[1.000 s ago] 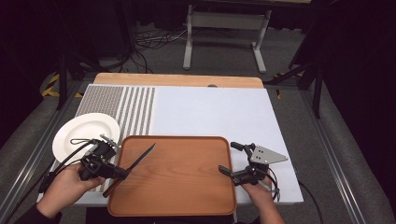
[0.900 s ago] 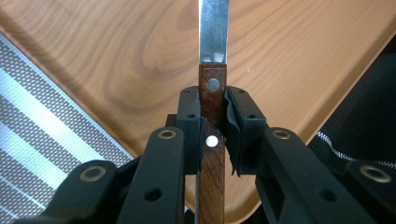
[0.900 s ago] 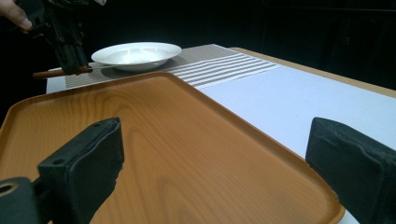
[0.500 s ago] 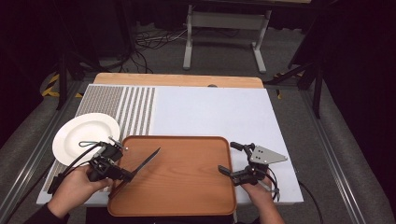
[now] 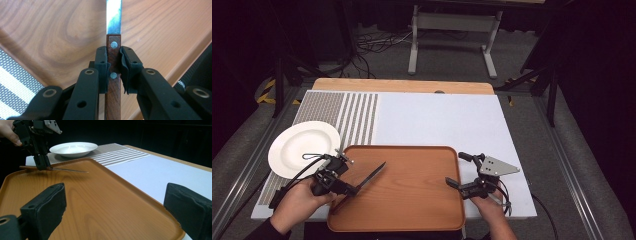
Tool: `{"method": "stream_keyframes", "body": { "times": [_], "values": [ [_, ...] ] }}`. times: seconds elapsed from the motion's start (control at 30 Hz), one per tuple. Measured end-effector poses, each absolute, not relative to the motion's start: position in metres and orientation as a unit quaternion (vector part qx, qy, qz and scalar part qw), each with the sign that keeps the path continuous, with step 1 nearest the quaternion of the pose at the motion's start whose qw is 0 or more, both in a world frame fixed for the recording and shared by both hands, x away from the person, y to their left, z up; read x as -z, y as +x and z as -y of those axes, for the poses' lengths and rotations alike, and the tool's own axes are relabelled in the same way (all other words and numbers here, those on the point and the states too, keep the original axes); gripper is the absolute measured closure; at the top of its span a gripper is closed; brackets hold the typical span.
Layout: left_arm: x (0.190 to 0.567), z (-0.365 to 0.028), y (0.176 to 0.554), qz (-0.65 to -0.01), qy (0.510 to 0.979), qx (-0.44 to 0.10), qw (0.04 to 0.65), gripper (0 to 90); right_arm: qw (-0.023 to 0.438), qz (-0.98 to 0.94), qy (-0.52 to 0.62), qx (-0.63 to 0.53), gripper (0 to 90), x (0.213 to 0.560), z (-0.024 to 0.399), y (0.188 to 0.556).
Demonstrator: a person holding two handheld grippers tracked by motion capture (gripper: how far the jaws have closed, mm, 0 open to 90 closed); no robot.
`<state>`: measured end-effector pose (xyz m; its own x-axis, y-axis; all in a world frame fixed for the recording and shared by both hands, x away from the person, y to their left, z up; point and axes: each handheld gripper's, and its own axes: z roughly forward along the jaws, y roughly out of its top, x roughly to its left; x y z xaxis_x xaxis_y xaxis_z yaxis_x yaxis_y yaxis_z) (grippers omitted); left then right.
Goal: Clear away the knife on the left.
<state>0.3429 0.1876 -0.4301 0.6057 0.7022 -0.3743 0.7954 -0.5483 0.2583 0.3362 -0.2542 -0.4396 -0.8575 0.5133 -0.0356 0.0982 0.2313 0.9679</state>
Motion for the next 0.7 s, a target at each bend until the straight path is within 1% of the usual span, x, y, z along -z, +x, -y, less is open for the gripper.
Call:
{"method": "stream_keyframes", "body": {
  "times": [0.47,0.5,0.7],
  "values": [
    [0.436,-0.1827,0.3414,-0.428,0.879,0.105,0.181,77.4,0.176,-0.765,0.2,-0.586,5.0,0.4399,0.254,0.3364],
    [0.4363,-0.1823,0.3409,-0.43,0.877,0.116,0.183,77.4,0.176,-0.765,0.2,-0.586,4.9,0.4399,0.254,0.3364],
    [0.4374,-0.1816,0.3405,-0.429,0.877,0.119,0.179,77.3,0.175,-0.765,0.199,-0.586,4.9,0.44,0.2538,0.3365]
  ]
}}
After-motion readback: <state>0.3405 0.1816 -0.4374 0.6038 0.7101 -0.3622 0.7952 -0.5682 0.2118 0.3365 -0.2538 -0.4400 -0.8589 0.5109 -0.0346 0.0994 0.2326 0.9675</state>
